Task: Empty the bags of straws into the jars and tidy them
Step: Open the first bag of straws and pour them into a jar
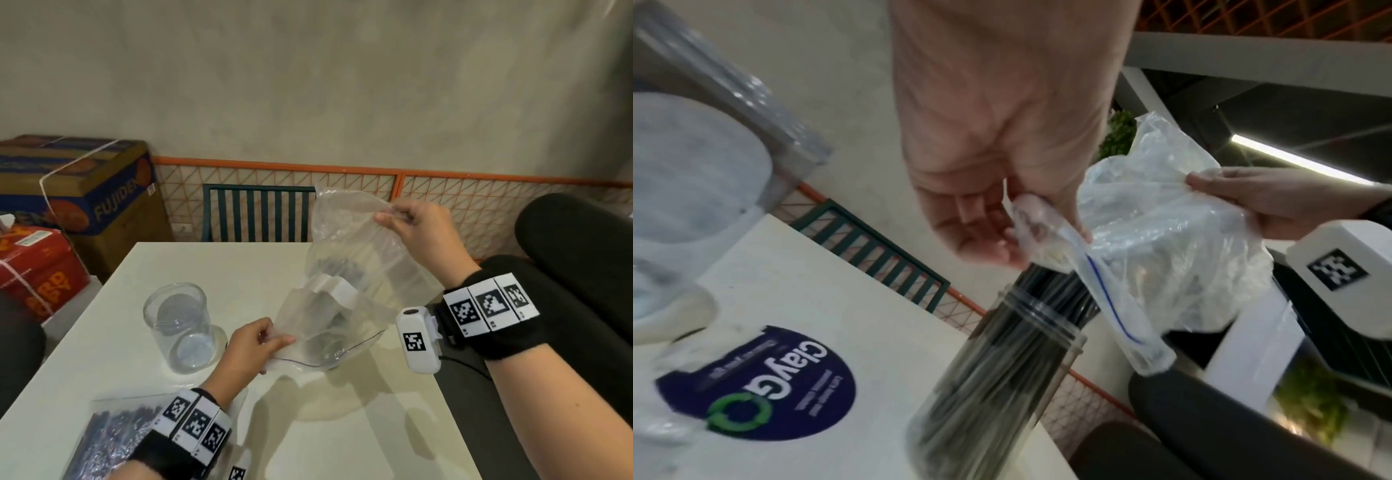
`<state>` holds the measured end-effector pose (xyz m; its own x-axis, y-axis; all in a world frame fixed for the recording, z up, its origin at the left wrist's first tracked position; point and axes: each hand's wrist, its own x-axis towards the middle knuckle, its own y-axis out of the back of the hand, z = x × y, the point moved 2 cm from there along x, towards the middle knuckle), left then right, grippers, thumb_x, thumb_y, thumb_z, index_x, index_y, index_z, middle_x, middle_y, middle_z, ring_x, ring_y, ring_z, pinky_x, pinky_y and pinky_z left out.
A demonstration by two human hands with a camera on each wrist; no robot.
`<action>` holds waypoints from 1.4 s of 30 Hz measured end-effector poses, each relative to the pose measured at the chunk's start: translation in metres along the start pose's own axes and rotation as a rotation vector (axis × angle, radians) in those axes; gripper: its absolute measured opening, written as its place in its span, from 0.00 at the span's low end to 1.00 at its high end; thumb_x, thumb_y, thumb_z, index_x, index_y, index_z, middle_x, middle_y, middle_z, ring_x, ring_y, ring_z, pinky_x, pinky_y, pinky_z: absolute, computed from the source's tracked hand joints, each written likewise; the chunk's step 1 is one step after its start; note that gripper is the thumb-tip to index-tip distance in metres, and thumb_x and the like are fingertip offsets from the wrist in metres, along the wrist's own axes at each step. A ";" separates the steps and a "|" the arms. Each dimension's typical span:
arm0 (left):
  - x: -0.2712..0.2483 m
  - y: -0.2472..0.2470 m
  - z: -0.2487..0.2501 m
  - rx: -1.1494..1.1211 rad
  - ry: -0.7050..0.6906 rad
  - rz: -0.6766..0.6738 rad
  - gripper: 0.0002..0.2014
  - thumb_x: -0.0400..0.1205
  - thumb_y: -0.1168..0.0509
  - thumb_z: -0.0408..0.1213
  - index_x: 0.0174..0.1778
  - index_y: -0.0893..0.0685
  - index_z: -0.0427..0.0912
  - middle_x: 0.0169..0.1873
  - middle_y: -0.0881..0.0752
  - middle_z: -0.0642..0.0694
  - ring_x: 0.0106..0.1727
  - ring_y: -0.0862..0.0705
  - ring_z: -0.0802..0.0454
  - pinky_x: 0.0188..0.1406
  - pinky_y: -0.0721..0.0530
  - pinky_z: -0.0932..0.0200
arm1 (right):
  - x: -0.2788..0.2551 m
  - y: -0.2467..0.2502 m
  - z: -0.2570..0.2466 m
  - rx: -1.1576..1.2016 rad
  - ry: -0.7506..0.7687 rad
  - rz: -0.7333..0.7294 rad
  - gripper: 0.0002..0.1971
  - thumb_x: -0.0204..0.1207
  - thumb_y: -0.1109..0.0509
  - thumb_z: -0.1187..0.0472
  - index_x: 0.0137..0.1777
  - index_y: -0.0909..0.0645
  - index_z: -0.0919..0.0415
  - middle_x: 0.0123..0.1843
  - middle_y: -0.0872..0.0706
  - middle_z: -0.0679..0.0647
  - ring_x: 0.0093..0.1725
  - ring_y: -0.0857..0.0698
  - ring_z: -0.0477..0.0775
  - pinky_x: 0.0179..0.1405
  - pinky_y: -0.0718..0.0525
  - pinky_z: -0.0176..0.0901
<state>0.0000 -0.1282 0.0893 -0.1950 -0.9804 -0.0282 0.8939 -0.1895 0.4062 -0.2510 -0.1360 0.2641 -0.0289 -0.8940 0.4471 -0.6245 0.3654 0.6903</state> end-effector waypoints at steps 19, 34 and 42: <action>0.026 0.028 0.127 -0.530 -0.258 0.071 0.03 0.82 0.38 0.36 0.49 0.21 0.42 0.40 0.15 0.47 0.34 0.12 0.57 0.40 0.10 0.48 | -0.040 -0.013 0.013 0.496 -0.285 0.040 0.49 0.60 0.27 0.34 0.78 0.37 0.56 0.71 0.22 0.54 0.69 0.21 0.47 0.64 0.19 0.45; -0.010 0.014 0.088 -0.531 -0.052 -0.091 0.09 0.82 0.38 0.39 0.57 0.22 0.48 0.46 0.15 0.46 0.47 0.13 0.49 0.42 0.11 0.54 | -0.077 -0.031 0.032 0.597 -0.433 0.050 0.26 0.83 0.45 0.47 0.53 0.19 0.73 0.49 0.14 0.72 0.44 0.15 0.60 0.46 0.17 0.55; -0.025 0.028 0.076 -0.427 -0.176 0.095 0.12 0.87 0.48 0.32 0.49 0.21 0.51 0.31 0.22 0.45 0.26 0.20 0.60 0.27 0.18 0.66 | -0.113 -0.018 0.036 0.531 -0.316 -0.105 0.10 0.75 0.29 0.64 0.48 0.21 0.73 0.32 0.23 0.59 0.27 0.28 0.48 0.23 0.28 0.30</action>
<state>-0.0011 -0.1050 0.1707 -0.1368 -0.9775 0.1607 0.9899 -0.1408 -0.0139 -0.2644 -0.0509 0.1810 -0.1248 -0.9814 0.1460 -0.9368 0.1651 0.3085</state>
